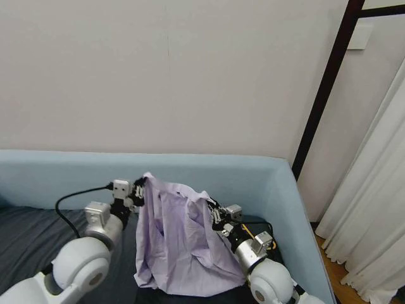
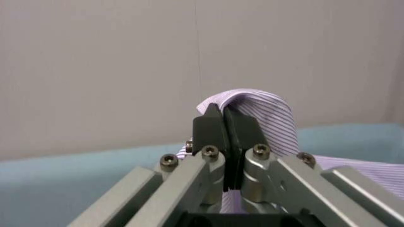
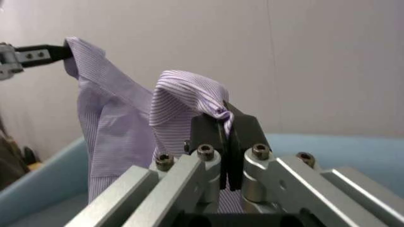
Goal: Pick up the clothes from the sofa and hang them on the clothes hanger.
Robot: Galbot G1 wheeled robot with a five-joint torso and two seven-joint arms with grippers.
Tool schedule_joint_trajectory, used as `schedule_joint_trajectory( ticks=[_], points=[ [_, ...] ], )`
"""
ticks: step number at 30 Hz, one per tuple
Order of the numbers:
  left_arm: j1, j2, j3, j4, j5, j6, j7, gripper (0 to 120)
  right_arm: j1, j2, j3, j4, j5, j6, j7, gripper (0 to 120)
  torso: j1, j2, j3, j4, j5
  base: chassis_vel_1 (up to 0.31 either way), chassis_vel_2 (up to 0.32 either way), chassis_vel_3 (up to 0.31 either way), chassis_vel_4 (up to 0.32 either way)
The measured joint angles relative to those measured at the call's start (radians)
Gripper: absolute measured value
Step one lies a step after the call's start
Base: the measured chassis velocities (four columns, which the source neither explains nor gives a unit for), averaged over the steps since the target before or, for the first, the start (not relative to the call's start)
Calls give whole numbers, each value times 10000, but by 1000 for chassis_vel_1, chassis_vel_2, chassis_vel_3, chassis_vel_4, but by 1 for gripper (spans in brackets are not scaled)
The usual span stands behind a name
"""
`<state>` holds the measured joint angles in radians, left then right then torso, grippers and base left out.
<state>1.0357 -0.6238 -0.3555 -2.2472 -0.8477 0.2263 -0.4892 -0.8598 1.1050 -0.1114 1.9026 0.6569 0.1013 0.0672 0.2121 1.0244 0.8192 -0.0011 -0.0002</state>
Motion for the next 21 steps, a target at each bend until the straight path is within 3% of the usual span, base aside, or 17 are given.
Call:
schedule_joint_trajectory(
  ticks=[5,13,17,21],
  points=[
    [-49,363,-958,-631,-267,-172,62,0,929,-221,138,321,868,424,-690,0,0,0,0,-4,1,0,0,0,0],
    [-336,695,-1624,-776,-428,-319,172,0,1669,-543,536,593,1762,693,-1435,0,0,0,0,-4,1,0,0,0,0],
    [-332,654,-1539,-618,-318,-342,210,0,1577,-671,585,615,1669,685,-1488,0,0,1,0,-4,1,0,0,0,0],
    [293,284,-950,-137,387,-331,200,0,695,-674,401,86,222,481,-1218,0,0,1,0,-8,2,0,0,0,0]
  ],
)
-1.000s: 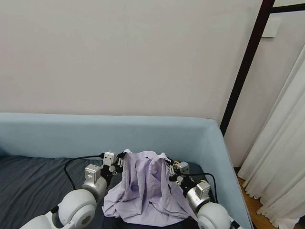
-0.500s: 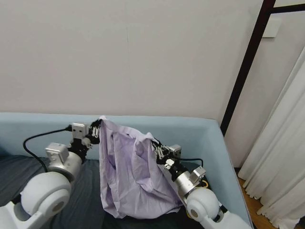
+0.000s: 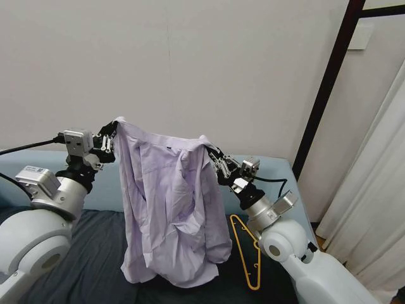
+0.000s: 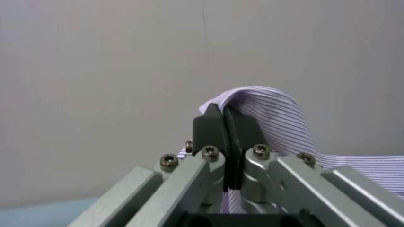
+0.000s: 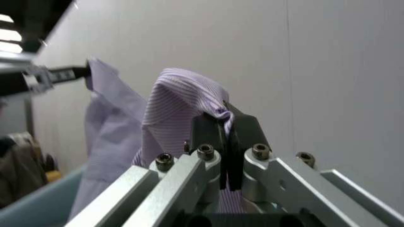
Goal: Pick up the clothes from the sofa and hang them on the clothes hanger.
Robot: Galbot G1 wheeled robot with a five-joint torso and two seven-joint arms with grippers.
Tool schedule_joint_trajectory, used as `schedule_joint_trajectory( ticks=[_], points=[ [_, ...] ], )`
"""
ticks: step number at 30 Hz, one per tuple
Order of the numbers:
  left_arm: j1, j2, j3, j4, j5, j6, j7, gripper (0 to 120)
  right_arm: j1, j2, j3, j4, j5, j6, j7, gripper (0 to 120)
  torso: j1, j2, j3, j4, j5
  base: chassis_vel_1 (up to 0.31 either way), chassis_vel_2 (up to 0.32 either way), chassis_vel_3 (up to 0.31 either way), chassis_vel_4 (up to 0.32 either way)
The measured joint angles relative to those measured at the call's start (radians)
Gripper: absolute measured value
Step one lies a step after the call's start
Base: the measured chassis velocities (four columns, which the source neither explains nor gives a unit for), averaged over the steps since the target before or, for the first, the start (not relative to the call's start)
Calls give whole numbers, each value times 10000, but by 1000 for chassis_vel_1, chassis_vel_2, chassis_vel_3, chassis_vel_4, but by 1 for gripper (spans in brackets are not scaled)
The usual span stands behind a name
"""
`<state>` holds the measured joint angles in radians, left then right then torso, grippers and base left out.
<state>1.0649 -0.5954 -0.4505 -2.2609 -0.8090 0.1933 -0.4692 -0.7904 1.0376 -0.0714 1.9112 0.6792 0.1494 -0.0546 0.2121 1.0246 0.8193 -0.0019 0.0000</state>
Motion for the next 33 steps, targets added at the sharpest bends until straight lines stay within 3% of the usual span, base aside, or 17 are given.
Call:
schedule_joint_trajectory(
  ticks=[8,12,16,19,20,23,25,33],
  points=[
    [1676,-866,621,769,635,185,132,0,-1245,403,-867,-1395,-1998,-495,1025,0,-1,-1,0,4,-2,0,0,0,0],
    [2259,-865,551,957,1021,301,209,0,-1421,576,-1144,-1690,-2411,-1133,1736,0,-1,0,0,6,-2,0,0,0,0],
    [2412,-812,487,961,1121,301,211,0,-1545,595,-1264,-1531,-1576,-1735,2118,8,-1,0,0,5,0,0,0,0,0],
    [2335,-788,477,967,1128,339,224,0,-1865,421,-1213,-732,27,-3180,2966,21,-1,0,0,5,0,0,0,0,0],
    [2335,-788,477,967,1128,339,224,0,-1865,421,-1213,-732,27,-3180,2966,21,-1,0,0,5,0,0,0,0,0],
    [2240,-747,516,1045,1118,346,295,0,-2183,235,-846,73,1621,-5316,4606,34,-2,0,-1,2,-1,0,0,0,0],
    [2210,-746,546,1094,1114,340,384,0,-2364,81,-485,337,2318,-6207,5139,44,-1,0,-1,3,0,0,0,0,0],
    [2248,-939,771,1368,1554,318,588,0,-2852,-380,366,484,3085,-7315,5428,69,-1,0,-1,4,0,0,0,0,0]
  ],
)
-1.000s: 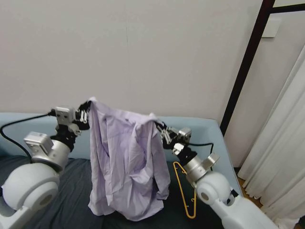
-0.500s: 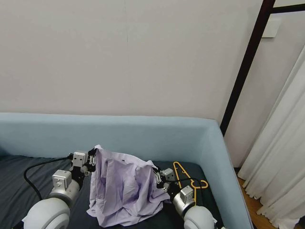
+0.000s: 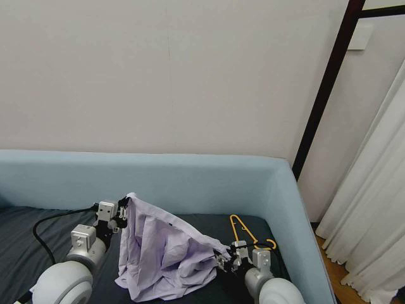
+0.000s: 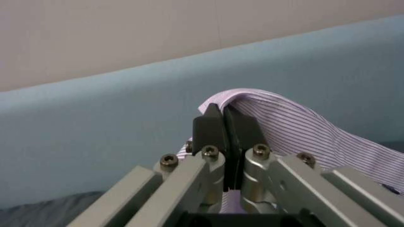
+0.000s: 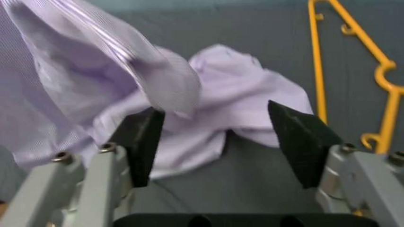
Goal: Pick up the clothes from the sofa and hang them on the clothes hanger.
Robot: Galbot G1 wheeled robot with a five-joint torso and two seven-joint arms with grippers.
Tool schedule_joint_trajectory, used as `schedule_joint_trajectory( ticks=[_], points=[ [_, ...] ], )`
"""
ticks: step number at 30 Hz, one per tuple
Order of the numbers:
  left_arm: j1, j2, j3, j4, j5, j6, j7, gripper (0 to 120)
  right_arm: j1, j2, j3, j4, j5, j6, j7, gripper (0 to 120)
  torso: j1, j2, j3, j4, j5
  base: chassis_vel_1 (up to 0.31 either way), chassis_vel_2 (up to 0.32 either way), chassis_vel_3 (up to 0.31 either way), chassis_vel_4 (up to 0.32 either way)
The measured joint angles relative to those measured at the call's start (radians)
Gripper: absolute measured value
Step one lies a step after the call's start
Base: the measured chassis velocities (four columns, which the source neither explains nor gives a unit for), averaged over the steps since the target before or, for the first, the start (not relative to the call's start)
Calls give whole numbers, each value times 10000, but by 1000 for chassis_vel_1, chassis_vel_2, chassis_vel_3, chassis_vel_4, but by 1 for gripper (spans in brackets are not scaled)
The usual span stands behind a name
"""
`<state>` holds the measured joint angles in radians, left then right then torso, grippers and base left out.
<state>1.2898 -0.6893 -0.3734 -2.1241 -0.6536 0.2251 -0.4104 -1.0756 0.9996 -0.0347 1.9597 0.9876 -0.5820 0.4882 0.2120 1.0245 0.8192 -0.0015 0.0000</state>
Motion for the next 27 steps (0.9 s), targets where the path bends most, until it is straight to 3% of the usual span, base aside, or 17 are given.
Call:
schedule_joint_trajectory(
  ticks=[5,9,14,27],
  points=[
    [-219,-18,31,236,52,-96,41,0,-221,-82,215,-360,-318,-343,-19,88,0,0,0,-2,-1,0,0,0,0],
    [-266,113,33,201,-13,-140,50,0,156,377,205,-2027,-1197,599,-15,99,0,-1,1,0,1,0,0,0,0],
    [-223,225,13,139,-46,-154,49,0,667,902,91,-3540,-2376,1144,-79,100,0,-1,2,0,-1,0,0,0,0],
    [-217,313,-57,121,-104,-232,24,0,2083,2056,280,-6465,-3411,845,-58,100,1,-1,2,-1,-1,0,0,0,0]
  ],
)
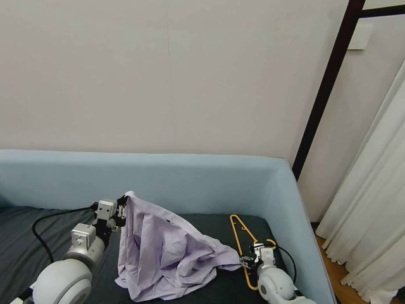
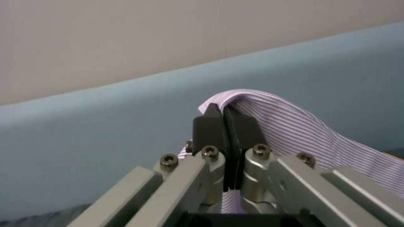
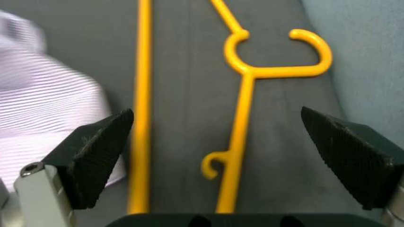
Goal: Pick up the clothes from the sofa and hang them on the clothes hanger.
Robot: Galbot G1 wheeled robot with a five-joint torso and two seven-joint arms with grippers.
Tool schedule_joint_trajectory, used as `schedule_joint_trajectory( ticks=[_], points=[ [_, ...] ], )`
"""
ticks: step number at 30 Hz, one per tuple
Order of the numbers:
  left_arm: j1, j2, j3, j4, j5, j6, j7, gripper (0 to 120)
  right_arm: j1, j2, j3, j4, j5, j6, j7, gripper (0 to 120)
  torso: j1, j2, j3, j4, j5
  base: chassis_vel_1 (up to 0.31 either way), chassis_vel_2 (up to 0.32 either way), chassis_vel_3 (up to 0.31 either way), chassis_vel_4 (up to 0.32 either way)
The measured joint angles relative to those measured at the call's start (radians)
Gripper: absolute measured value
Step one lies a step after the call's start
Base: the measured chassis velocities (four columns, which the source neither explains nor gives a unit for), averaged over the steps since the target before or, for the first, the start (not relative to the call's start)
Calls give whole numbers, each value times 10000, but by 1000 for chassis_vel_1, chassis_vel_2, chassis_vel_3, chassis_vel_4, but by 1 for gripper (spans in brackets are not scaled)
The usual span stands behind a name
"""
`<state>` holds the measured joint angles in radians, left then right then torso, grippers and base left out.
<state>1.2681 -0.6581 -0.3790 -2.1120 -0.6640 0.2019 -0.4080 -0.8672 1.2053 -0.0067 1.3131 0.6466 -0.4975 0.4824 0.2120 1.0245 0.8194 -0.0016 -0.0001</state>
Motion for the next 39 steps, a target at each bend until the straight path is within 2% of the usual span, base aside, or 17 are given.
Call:
schedule_joint_trajectory(
  ticks=[5,20,23,25,27,30,32,35,39],
  points=[
    [16,-31,0,0,-1,-7,-7,0,359,329,136,-868,-309,156,-138,100,0,0,0,1,0,0,0,0,0],
    [31,-155,11,22,44,-32,-18,0,707,632,671,-2106,-270,86,-501,72,0,0,-1,0,0,0,0,0,0],
    [49,-157,12,22,50,-46,-20,0,708,692,692,-2319,-456,123,-636,61,0,0,-2,2,0,0,0,0,0],
    [49,-155,7,21,51,-51,-22,0,715,795,712,-2515,-653,198,-708,49,0,1,-3,4,1,0,0,0,0],
    [48,-148,0,18,51,-53,-24,0,717,824,718,-2551,-710,212,-715,46,0,1,-3,4,1,0,0,0,0],
    [59,-138,-35,6,51,-65,-28,0,719,864,712,-2582,-883,226,-719,30,0,1,-2,2,1,0,0,0,0],
    [60,-140,-37,6,51,-68,-29,0,719,864,709,-2586,-905,227,-718,27,0,0,-3,2,1,0,0,0,0],
    [59,-154,-37,13,52,-89,-31,0,671,822,671,-2540,-1036,228,-694,12,0,0,-2,0,0,0,0,0,0],
    [12,-155,-11,21,53,-95,-31,0,583,754,617,-2458,-1231,245,-685,6,1,0,-2,0,1,0,0,0,0]
  ],
)
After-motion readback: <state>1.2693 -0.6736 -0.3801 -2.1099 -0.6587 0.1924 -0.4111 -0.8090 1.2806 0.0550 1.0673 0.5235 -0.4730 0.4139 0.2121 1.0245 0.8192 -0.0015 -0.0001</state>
